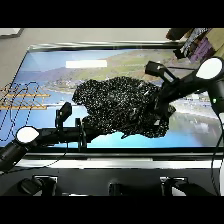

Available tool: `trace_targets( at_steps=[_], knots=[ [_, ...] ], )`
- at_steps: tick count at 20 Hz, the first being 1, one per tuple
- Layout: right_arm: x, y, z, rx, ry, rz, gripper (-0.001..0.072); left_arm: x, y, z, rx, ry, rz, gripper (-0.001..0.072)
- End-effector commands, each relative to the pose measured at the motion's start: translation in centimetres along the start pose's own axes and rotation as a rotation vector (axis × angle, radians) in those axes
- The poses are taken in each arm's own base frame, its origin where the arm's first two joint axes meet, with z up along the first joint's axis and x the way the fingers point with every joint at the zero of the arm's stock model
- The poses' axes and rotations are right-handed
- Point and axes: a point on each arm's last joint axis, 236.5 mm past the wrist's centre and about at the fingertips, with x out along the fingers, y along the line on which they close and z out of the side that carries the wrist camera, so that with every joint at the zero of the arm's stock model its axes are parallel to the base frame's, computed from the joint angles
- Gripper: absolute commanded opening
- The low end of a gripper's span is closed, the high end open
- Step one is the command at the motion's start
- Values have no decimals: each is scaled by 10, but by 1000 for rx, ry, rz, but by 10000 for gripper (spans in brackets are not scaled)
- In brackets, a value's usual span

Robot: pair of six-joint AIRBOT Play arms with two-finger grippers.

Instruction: Fold the clothes and pants, and hang the long-sleeved shirts on hangers.

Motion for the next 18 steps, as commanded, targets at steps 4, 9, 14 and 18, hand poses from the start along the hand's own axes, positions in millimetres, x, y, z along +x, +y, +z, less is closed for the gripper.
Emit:
trace_targets(
  at_steps=[4,9,14,18],
  knots=[
    [-16,13,13,-38,-51,-12,23,0,-2,0,-23,1,-9,61],
    [-42,16,-4,-25,25,-115,21,-5,39,9,-242,-56,162,630],
    [-58,21,-6,4,29,-168,21,-38,100,11,-717,-186,319,686],
    [-61,14,-4,135,7,-204,21,-23,110,-4,-853,-155,319,684]
  ],
)
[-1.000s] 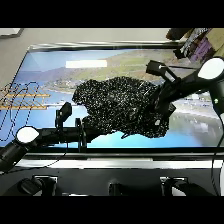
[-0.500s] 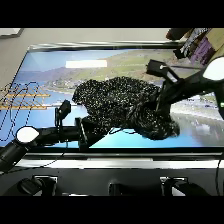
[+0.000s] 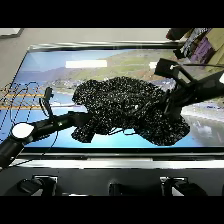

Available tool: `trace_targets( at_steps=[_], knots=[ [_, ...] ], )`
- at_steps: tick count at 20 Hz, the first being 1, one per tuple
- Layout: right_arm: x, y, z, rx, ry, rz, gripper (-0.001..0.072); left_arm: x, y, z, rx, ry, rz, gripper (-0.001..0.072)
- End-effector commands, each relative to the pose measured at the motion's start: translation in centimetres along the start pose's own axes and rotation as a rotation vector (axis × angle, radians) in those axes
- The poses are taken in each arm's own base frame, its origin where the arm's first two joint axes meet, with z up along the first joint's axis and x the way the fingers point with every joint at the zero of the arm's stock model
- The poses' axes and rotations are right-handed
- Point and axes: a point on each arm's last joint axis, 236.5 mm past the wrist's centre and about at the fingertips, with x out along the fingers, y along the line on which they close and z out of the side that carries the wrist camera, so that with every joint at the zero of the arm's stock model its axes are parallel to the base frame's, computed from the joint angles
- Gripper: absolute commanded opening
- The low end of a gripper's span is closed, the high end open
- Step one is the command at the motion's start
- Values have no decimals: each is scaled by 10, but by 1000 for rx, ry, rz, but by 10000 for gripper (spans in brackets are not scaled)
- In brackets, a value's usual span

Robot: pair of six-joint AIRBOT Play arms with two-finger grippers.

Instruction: Fold the clothes and pants, and hang the long-sleeved shirts on hangers.

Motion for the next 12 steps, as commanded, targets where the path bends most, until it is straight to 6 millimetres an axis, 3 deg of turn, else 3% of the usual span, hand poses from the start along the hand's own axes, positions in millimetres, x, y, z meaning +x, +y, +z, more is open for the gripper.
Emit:
trace_targets(
  at_steps=[1,4,8,12],
  knots=[
    [-3,-10,3,124,-19,-51,21,21,7,-9,-145,44,21,680],
    [-4,-20,6,201,-38,-91,21,63,-15,-15,-89,60,16,677],
    [-4,-19,5,224,-33,-89,22,120,-42,-22,-32,60,12,668],
    [-4,-19,5,240,-34,-90,22,155,-49,-25,-18,79,7,666]
  ],
)
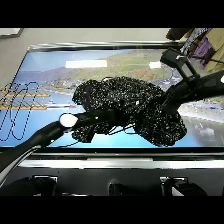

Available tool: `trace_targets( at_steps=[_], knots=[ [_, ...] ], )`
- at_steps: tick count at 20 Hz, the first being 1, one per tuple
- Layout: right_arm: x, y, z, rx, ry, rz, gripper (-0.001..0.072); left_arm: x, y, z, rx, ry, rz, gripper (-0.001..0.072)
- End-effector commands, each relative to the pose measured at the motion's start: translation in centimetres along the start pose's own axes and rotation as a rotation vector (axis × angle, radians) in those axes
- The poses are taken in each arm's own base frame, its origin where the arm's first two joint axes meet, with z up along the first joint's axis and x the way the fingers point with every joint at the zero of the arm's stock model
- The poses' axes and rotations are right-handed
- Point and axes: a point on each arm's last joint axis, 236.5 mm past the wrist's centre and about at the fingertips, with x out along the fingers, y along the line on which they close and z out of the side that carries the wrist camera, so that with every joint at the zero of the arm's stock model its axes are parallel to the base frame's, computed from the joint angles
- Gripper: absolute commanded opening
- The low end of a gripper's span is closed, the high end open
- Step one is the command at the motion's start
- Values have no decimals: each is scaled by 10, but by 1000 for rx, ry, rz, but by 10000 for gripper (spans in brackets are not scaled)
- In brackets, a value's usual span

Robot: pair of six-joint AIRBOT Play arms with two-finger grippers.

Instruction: Fold the clothes and pants, and hang the long-sleeved shirts on hangers.

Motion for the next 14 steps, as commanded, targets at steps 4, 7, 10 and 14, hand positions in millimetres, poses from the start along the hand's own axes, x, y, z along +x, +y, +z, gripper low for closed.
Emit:
trace_targets(
  at_steps=[4,7,10,14],
  knots=[
    [0,-1,0,19,-1,-5,22,47,15,15,5,-63,62,477],
    [0,-1,0,28,1,-3,22,56,26,4,-2,-34,80,200],
    [-1,6,-8,93,34,22,21,49,31,19,-11,-62,85,18],
    [-3,12,-30,165,129,40,21,25,36,52,-30,-110,77,17]
  ],
)
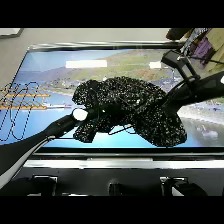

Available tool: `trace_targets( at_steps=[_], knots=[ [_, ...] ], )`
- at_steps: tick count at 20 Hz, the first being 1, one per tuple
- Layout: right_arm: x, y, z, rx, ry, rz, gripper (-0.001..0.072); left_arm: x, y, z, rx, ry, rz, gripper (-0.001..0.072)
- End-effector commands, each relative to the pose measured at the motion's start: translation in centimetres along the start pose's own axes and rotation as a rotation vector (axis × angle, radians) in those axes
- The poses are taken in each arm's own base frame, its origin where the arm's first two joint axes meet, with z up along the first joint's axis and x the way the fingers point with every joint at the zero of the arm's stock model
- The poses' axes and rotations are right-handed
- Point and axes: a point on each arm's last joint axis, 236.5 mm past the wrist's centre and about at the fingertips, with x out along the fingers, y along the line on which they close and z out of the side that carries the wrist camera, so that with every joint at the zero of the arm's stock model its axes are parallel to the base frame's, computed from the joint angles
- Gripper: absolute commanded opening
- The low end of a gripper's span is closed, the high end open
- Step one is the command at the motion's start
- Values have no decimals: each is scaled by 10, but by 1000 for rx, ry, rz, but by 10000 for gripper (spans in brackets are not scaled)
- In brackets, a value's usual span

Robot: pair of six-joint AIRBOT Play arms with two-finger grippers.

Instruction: Fold the clothes and pants, and hang the long-sleeved shirts on hangers.

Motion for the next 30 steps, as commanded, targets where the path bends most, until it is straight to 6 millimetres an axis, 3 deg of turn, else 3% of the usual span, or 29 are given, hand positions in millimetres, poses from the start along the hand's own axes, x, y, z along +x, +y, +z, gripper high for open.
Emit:
trace_targets(
  at_steps=[1,10,18,23,27,30],
  knots=[
    [-2,3,-22,76,90,6,21,-16,5,26,-15,-32,-7,17],
    [-6,15,-39,142,163,42,20,-27,-1,29,8,-3,-33,17],
    [20,-3,-40,169,215,43,20,-32,-23,45,168,-3,-52,16],
    [24,-8,-45,168,241,34,20,-38,-35,66,294,-38,-44,16],
    [36,-7,-15,171,125,69,20,-47,-68,63,342,23,-116,16],
    [61,-2,3,137,97,122,20,-56,-97,58,433,64,-159,16]
  ],
)
